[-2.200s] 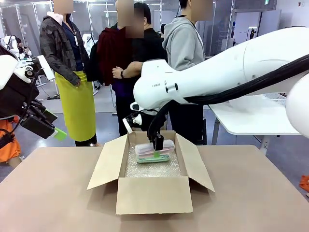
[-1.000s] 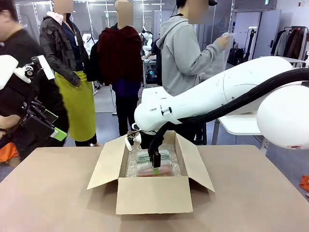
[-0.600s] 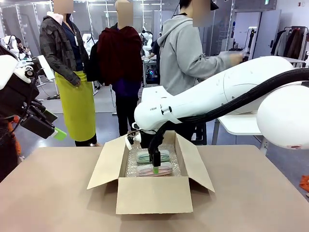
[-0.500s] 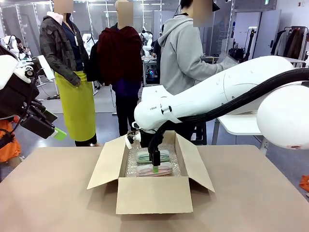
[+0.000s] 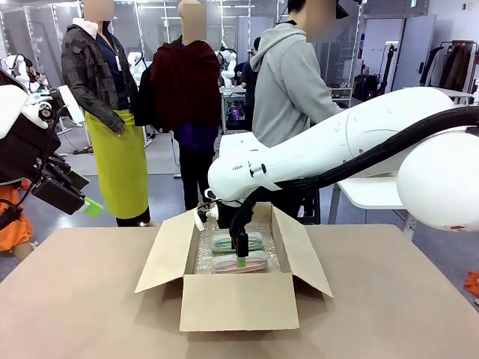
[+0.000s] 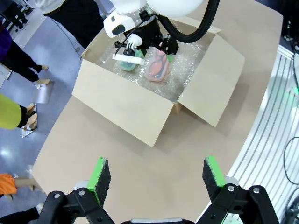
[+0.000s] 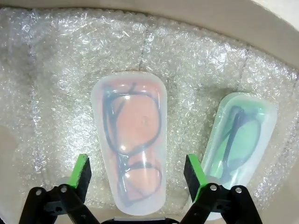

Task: Pack the glasses set securely to prepare it for shipping.
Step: Position the Package Box on the left side of the table.

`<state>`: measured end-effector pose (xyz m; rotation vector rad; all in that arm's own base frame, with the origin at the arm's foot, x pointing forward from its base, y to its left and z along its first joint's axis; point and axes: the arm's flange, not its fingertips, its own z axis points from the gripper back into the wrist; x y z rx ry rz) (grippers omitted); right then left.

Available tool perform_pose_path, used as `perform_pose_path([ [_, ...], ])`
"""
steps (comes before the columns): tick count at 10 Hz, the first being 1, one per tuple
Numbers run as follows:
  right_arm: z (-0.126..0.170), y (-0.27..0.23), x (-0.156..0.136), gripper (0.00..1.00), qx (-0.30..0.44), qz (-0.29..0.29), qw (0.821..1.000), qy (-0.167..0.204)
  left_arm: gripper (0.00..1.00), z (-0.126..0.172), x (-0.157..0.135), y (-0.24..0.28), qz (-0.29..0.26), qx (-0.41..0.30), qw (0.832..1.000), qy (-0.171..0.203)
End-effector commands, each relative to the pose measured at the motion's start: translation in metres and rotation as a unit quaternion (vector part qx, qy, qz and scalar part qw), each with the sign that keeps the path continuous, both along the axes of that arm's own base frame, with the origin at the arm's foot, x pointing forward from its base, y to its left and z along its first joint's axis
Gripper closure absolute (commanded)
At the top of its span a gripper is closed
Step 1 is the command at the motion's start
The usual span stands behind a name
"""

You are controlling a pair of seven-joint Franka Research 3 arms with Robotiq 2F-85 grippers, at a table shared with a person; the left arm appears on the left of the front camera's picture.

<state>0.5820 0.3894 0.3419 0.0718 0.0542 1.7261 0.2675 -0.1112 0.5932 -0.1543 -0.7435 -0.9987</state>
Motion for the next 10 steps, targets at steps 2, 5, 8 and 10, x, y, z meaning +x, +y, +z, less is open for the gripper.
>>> perform_pose_path([
  [2, 0.0004, -0.0003, -0.0014, 0.00, 0.000, 0.002, 1.000, -0.001, 0.00, 0.0000, -0.0007, 0.0018, -0.004, 0.001, 1.000, -0.002],
  [5, 0.0004, -0.0003, -0.0014, 0.00, 0.000, 0.002, 1.000, -0.001, 0.00, 0.0000, -0.0007, 0.0018, -0.004, 0.001, 1.000, -0.002],
  [8, 0.0004, -0.0003, -0.0014, 0.00, 0.000, 0.002, 1.000, -0.001, 0.00, 0.0000, -0.0007, 0.0018, -0.004, 0.001, 1.000, -0.002],
  [10, 0.0004, -0.0003, -0.0014, 0.00, 0.000, 0.002, 1.000, -0.001, 0.00, 0.0000, -0.0007, 0.0018, -0.004, 0.001, 1.000, -0.002],
])
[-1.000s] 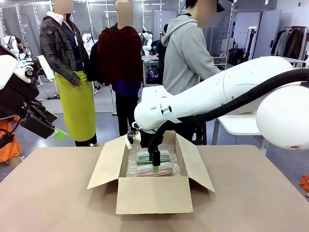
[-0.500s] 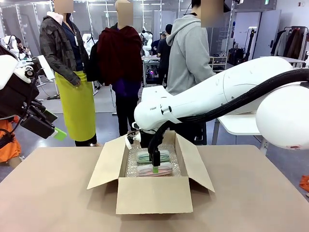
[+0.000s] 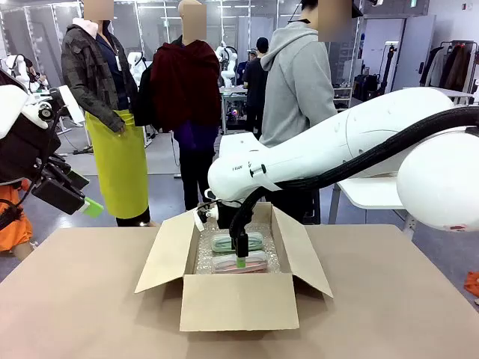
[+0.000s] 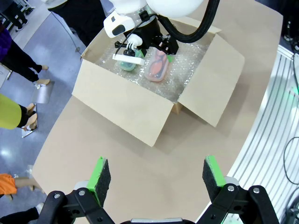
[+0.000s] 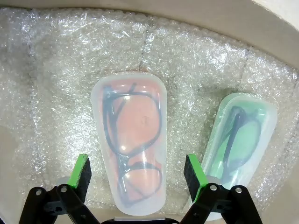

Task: Pack the glasses set securely to prepare it for shipping.
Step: Position the Package Box on the left side of the table.

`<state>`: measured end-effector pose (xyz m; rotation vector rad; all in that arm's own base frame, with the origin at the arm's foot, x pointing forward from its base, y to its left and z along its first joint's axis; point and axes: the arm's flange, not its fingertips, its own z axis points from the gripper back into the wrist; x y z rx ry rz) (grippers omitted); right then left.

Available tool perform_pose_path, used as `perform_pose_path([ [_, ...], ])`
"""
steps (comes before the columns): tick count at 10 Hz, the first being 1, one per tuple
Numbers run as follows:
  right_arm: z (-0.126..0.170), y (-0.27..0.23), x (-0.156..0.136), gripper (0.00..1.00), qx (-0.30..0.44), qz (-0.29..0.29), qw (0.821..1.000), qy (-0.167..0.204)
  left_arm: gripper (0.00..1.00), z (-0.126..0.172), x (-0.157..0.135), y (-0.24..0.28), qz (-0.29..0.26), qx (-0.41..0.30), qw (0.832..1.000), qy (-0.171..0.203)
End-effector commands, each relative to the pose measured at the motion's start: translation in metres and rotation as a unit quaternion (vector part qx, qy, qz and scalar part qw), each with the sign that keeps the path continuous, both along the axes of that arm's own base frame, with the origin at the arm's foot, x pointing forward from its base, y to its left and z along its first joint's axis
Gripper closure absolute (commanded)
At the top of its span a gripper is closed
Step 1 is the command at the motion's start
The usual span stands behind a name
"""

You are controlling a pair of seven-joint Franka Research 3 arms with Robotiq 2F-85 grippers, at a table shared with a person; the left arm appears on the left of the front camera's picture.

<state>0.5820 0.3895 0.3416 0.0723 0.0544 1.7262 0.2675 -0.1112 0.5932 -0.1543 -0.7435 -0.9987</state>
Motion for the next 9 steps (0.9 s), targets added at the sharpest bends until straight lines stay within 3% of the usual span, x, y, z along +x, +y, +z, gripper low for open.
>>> perform_pose_path([
  [1, 0.000, 0.000, 0.000, 0.00, 0.000, 0.000, 1.000, 0.000, 0.00, 0.000, 0.000, 0.000, 0.000, 0.000, 1.000, 0.000],
  [2, 0.024, -0.014, -0.007, 0.00, 0.021, -0.032, 0.999, -0.005, 0.00, 0.002, 0.020, 0.006, 0.013, -0.043, 0.998, 0.042],
  [5, 0.094, -0.071, -0.039, 0.00, 0.058, -0.128, 0.989, -0.044, 0.00, -0.004, 0.069, 0.023, 0.048, -0.125, 0.987, 0.088],
  [8, 0.139, -0.149, -0.072, 0.00, 0.111, -0.246, 0.960, -0.071, 0.00, -0.021, 0.111, 0.030, 0.070, -0.174, 0.974, 0.129],
  [9, 0.147, -0.185, -0.089, 0.00, 0.126, -0.301, 0.941, -0.085, 0.00, -0.028, 0.126, 0.035, 0.065, -0.195, 0.968, 0.146],
])
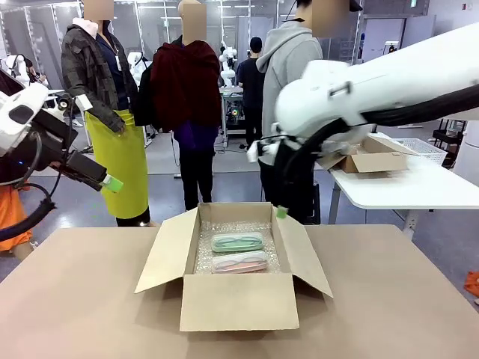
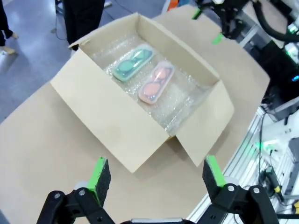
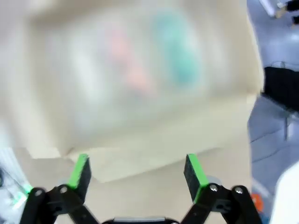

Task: Pack the glasses set securely to prepare it for shipping.
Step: Position the Package Box on the left side of the table.

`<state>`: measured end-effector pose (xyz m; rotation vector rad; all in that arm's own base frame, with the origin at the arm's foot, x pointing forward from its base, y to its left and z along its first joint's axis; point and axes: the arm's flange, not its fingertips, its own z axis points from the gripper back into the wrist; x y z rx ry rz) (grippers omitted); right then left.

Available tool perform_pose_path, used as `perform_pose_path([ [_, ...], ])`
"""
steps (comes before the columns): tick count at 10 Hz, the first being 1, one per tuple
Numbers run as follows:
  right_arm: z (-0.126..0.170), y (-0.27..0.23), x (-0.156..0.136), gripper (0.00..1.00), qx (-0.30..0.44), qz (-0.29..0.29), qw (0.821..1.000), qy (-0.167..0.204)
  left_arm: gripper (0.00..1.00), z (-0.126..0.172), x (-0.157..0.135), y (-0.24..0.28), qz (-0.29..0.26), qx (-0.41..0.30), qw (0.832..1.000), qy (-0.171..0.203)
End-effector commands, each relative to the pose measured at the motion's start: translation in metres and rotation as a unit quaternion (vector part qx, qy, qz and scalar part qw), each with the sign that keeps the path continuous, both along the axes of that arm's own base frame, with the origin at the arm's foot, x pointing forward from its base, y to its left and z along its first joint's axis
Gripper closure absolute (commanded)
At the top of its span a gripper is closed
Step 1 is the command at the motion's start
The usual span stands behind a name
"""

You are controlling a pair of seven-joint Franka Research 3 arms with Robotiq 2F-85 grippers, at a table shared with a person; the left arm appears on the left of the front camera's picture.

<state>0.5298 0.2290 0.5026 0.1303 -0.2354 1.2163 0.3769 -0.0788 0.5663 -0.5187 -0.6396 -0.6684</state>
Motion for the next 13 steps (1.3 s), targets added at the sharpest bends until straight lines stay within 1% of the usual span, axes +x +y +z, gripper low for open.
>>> perform_pose_path([
  [1, -0.011, -0.057, -0.053, 0.00, 0.034, -0.096, 0.994, -0.027, 0.00, -0.009, 0.027, 0.005, -0.004, -0.036, 0.999, -0.003],
  [2, -0.009, -0.086, -0.072, 0.00, 0.056, -0.140, 0.988, -0.039, 0.00, -0.018, 0.037, 0.007, -0.001, -0.043, 0.999, 0.004],
  [4, -0.012, -0.131, -0.110, 0.00, 0.089, -0.210, 0.972, -0.058, 0.00, -0.031, 0.054, 0.010, 0.000, -0.065, 0.998, 0.007],
  [5, -0.014, -0.147, -0.124, 0.00, 0.106, -0.239, 0.963, -0.066, 0.00, -0.036, 0.060, 0.010, 0.003, -0.067, 0.998, 0.005],
  [6, -0.015, -0.158, -0.132, 0.00, 0.122, -0.251, 0.958, -0.066, 0.00, -0.039, 0.064, 0.010, 0.009, -0.076, 0.997, 0.013],
  [7, -0.017, -0.159, -0.130, 0.00, 0.133, -0.238, 0.960, -0.061, 0.00, -0.037, 0.064, 0.009, 0.008, -0.075, 0.997, 0.014],
  [8, -0.014, -0.167, -0.119, 0.00, 0.100, -0.229, 0.967, -0.052, 0.00, -0.039, 0.056, 0.011, 0.011, -0.066, 0.998, 0.018],
  [13, -0.014, -0.167, -0.119, 0.00, 0.100, -0.229, 0.967, -0.052, 0.00, -0.039, 0.056, 0.011, 0.011, -0.066, 0.998, 0.018],
])
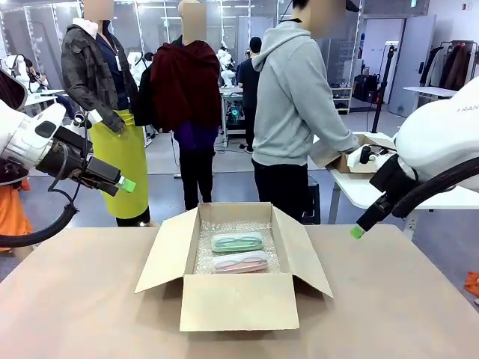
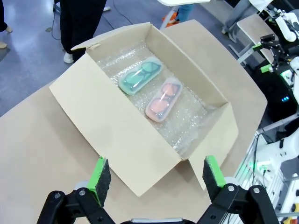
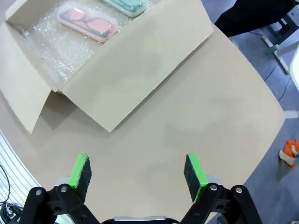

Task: Pack the glasses set securely to prepare it for shipping.
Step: Position the Package Box on the left side of the table.

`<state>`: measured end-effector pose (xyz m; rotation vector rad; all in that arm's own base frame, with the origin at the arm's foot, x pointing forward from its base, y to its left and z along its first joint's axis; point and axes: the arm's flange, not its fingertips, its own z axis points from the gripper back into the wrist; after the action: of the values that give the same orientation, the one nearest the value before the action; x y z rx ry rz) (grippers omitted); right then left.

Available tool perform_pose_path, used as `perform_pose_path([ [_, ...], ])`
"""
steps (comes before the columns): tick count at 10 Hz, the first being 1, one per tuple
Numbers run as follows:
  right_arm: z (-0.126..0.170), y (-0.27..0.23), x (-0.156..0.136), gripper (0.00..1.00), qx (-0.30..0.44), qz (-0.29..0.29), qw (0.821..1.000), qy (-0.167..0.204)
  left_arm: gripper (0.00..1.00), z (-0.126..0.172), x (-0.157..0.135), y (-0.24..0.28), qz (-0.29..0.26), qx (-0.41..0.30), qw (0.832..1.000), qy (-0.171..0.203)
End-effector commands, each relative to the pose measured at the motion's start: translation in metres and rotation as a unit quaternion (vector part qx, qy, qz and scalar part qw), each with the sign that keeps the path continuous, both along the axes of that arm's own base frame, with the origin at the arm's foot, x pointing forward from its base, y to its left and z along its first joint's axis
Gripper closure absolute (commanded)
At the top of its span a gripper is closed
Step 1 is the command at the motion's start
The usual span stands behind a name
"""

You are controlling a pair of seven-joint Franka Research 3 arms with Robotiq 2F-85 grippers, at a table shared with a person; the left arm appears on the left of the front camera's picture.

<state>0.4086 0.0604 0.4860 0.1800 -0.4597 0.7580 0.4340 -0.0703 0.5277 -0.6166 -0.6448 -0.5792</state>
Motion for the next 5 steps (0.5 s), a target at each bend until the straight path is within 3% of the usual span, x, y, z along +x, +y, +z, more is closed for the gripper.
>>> perform_pose_path([
  [1, 0.003, 0.002, 0.002, 0.00, 0.000, -0.010, 1.000, 0.003, 0.00, 0.000, -0.001, 0.002, -0.011, -0.012, 1.000, -0.006],
  [4, 0.003, 0.002, 0.002, 0.00, 0.000, -0.010, 1.000, 0.003, 0.00, 0.000, 0.000, 0.000, 0.000, 0.000, 1.000, 0.001],
  [5, 0.003, 0.002, 0.002, 0.00, 0.000, -0.010, 1.000, 0.003, 0.00, 0.002, 0.014, 0.010, 0.003, -0.023, 0.999, 0.031],
])
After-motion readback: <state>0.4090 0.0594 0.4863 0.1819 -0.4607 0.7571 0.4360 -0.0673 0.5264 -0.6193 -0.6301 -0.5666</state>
